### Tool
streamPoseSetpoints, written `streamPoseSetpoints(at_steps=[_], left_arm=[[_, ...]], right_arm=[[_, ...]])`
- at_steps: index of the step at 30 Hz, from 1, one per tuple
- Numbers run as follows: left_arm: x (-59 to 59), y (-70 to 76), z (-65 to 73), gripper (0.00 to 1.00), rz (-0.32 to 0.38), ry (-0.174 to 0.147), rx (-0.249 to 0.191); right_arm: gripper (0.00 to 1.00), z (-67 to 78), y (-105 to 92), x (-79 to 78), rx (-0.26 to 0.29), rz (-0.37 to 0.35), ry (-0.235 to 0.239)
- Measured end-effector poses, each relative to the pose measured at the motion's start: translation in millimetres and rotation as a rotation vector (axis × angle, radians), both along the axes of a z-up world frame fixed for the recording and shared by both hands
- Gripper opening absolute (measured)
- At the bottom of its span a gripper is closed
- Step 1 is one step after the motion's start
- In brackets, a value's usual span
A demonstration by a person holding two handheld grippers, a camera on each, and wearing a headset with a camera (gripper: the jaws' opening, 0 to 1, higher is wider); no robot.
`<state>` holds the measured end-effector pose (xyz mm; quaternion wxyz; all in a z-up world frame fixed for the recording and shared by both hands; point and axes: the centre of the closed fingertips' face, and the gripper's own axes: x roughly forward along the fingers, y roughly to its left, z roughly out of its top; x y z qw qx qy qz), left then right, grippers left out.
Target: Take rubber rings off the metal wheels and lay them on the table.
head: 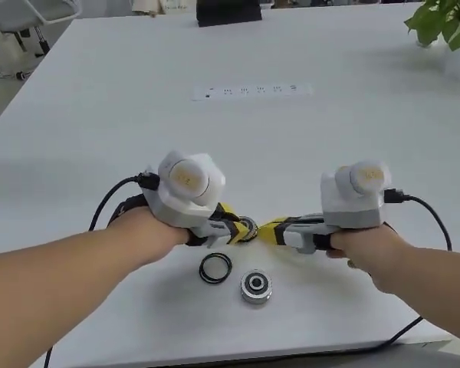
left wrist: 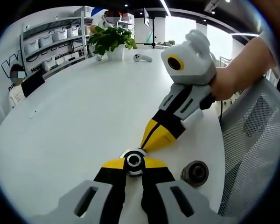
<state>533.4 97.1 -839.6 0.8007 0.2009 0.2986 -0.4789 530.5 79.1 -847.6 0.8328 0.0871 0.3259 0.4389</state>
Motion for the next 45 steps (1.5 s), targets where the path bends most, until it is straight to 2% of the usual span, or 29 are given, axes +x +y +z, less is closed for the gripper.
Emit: streamPoseSetpoints(at_steps=[4, 6, 11, 22, 27, 45], left_arm=[[0.1, -0.3, 0.0, 0.07, 0.000, 0.001, 0.002], [-0.1, -0.5, 0.0, 0.07, -0.001, 0.001, 0.003], [-0.2, -0.5, 0.0, 0.07, 0.000, -0.001, 0.004], [-0.3, -0.5, 0.0, 0.07, 0.011, -0.001, 0.000], [-0.5, -0.4, -0.3, 0.07, 0.011, -0.002, 0.001], [-1.0, -0.7, -0.2, 0.07, 0.015, -0.006, 0.006]], right_arm=[[0.00, 2.1, 0.5, 0.6, 0.030, -0.020, 0.016], [0.00, 5.6, 2.4, -0.2, 0.062, -0.042, 0.033], [0.00, 8.2, 3.8, -3.5, 0.083, -0.057, 0.043], [0.00, 8.7, 5.8, -2.8, 0.057, -0.035, 0.012], [0.00, 9.7, 8.0, -5.0, 0.023, -0.009, -0.022], [0.00, 12.7, 13.1, -7.1, 0.025, 0.015, -0.029]])
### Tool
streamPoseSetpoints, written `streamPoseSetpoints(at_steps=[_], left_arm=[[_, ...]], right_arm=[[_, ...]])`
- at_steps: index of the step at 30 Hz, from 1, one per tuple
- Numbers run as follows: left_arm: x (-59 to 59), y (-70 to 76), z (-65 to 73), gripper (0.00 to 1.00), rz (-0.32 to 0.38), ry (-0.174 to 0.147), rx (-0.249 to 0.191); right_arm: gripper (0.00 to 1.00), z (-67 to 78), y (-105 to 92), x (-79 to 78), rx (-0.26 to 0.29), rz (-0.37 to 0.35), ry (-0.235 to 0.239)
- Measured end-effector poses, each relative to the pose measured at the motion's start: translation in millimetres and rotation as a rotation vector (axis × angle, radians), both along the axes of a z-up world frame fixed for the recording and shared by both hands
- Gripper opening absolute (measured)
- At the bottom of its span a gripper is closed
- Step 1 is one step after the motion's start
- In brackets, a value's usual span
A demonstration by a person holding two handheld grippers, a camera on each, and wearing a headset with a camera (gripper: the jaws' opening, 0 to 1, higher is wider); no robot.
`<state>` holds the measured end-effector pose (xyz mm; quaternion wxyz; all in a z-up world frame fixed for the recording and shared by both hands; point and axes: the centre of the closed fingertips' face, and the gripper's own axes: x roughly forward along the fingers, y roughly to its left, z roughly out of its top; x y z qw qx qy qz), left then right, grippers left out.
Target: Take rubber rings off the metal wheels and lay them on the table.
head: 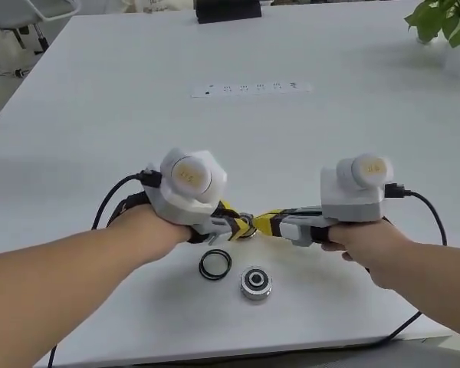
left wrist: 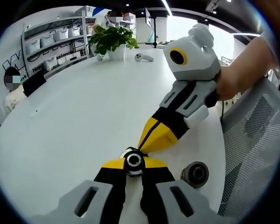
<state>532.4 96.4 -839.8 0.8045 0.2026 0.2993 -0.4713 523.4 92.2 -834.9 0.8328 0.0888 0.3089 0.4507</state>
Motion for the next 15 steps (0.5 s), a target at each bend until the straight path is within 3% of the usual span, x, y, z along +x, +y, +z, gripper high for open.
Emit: streamPoseSetpoints(at_steps=[15], left_arm=[[-1.2, -0.3, 0.6, 0.07, 0.001, -0.006, -0.007]], right_arm=[[0.00, 6.5, 6.0, -1.2, 0.072, 0.017, 0.027]])
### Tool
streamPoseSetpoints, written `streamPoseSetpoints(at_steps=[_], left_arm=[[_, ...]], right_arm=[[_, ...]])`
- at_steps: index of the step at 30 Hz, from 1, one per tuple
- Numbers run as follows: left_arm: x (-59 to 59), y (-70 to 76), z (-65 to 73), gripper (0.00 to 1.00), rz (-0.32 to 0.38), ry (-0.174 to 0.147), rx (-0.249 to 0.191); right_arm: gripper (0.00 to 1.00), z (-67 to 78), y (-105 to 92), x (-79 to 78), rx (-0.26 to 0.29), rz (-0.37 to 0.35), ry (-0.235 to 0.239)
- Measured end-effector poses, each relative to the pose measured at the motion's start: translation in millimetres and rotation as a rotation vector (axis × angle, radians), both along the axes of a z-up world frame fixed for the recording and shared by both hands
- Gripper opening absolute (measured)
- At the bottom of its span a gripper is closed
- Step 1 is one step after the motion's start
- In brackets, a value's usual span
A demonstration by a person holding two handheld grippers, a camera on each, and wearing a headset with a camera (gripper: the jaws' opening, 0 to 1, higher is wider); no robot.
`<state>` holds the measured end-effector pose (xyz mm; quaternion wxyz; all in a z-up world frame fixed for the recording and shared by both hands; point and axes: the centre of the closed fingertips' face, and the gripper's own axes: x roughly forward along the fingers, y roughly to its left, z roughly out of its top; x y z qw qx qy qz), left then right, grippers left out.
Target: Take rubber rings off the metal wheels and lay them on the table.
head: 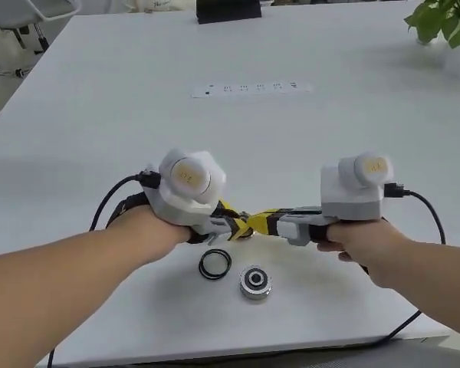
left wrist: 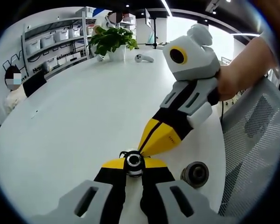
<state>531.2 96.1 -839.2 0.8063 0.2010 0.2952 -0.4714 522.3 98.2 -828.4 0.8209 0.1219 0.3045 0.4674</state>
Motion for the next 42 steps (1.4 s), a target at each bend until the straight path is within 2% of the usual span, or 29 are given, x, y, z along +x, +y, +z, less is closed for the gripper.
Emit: streamPoseSetpoints(at_steps=[7, 14, 16, 18, 24, 30, 36, 42], left_arm=[[-0.4, 0.3, 0.1, 0.07, 0.006, -0.010, -0.009], [0.2, 0.3, -0.1, 0.07, 0.002, -0.007, -0.010], [0.5, 0.4, -0.1, 0.07, 0.003, -0.007, -0.012], [0.6, 0.3, -0.1, 0.07, 0.004, -0.006, -0.014], [1.2, 0.7, -0.1, 0.07, 0.006, -0.003, -0.018], [0.6, 1.1, 0.1, 0.07, 0.007, -0.006, -0.041], [0.8, 0.8, 0.1, 0.07, 0.012, -0.015, -0.052], [-0.2, 1.1, 0.5, 0.08, 0.005, -0.005, -0.048]], right_arm=[[0.00, 2.1, 0.3, -1.9, 0.031, 0.006, 0.015], [0.00, 3.5, 0.2, -3.1, 0.067, 0.010, 0.042], [0.00, 4.9, 0.3, -3.5, 0.089, 0.006, 0.063], [0.00, 7.4, -1.3, -1.1, 0.153, -0.034, 0.125], [0.00, 3.7, -0.7, -1.0, 0.115, -0.021, 0.085], [0.00, -1.5, -0.6, -2.5, 0.046, -0.019, 0.045], [0.00, -2.7, -3.1, -0.9, 0.011, -0.022, 0.013], [0.00, -2.3, -4.3, 1.1, -0.009, -0.017, -0.011]])
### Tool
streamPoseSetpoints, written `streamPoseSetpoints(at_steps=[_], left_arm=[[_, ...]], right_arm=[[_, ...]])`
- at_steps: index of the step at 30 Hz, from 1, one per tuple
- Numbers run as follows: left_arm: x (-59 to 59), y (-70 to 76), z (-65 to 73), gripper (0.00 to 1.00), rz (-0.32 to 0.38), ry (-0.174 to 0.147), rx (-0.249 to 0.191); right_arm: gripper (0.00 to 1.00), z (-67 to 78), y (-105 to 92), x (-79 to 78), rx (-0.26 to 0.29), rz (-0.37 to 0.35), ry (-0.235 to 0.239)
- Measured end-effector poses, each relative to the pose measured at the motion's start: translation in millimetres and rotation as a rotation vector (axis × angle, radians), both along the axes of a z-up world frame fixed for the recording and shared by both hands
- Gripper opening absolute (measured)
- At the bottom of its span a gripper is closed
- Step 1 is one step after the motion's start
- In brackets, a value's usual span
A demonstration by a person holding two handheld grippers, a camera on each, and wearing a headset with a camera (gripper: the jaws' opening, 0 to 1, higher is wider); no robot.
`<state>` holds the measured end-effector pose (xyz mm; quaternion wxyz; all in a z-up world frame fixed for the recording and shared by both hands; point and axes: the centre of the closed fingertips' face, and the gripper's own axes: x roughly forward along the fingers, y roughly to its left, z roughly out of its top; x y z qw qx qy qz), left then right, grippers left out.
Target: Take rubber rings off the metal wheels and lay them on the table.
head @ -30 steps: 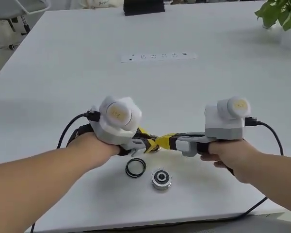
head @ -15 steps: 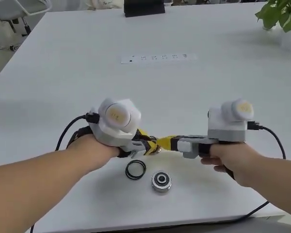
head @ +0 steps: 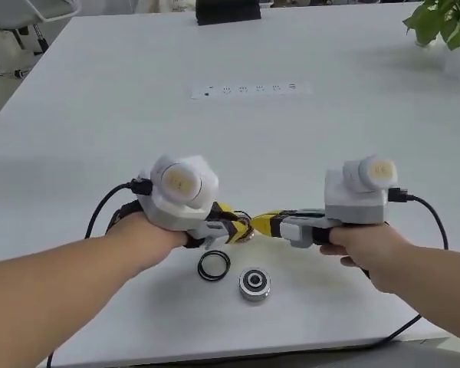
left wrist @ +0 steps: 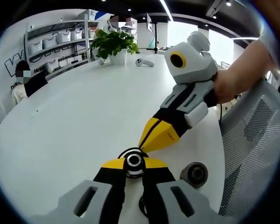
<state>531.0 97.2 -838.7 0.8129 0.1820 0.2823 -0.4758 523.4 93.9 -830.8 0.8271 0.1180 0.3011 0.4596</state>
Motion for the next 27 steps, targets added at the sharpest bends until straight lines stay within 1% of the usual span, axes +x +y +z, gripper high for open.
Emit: streamPoseSetpoints(at_steps=[2, 3, 6, 9, 12, 18, 23, 27], left_arm=[[-0.7, 0.4, 0.6, 0.09, -0.002, 0.002, 0.000], [-2.7, 0.1, 0.5, 0.11, -0.009, 0.008, -0.001], [-4.7, 0.9, 0.7, 0.12, -0.019, 0.005, 0.004], [-5.9, 1.8, 2.6, 0.14, -0.022, 0.007, -0.002], [-7.7, 2.9, 6.9, 0.16, -0.025, 0.008, -0.014], [-12.1, 6.8, 13.4, 0.19, -0.032, 0.005, -0.022], [-16.6, 10.4, 20.2, 0.26, -0.029, 0.007, -0.038], [-17.7, 14.0, 25.6, 0.28, -0.026, 0.006, -0.053]], right_arm=[[0.00, -0.1, 0.0, 0.1, -0.004, 0.004, -0.005], [0.00, -0.2, -0.1, 0.4, -0.006, 0.005, -0.006], [0.00, -0.1, -0.2, 0.6, -0.006, 0.010, -0.010], [0.00, 0.0, -0.3, 0.8, -0.005, 0.013, -0.011], [0.00, 0.7, -0.3, 0.6, -0.007, 0.018, -0.015], [0.00, 3.6, 1.9, -2.4, -0.009, 0.034, -0.026], [0.00, 6.0, 3.4, -2.7, -0.010, 0.047, -0.034], [0.00, 9.8, 4.7, -3.0, -0.006, 0.056, -0.041]])
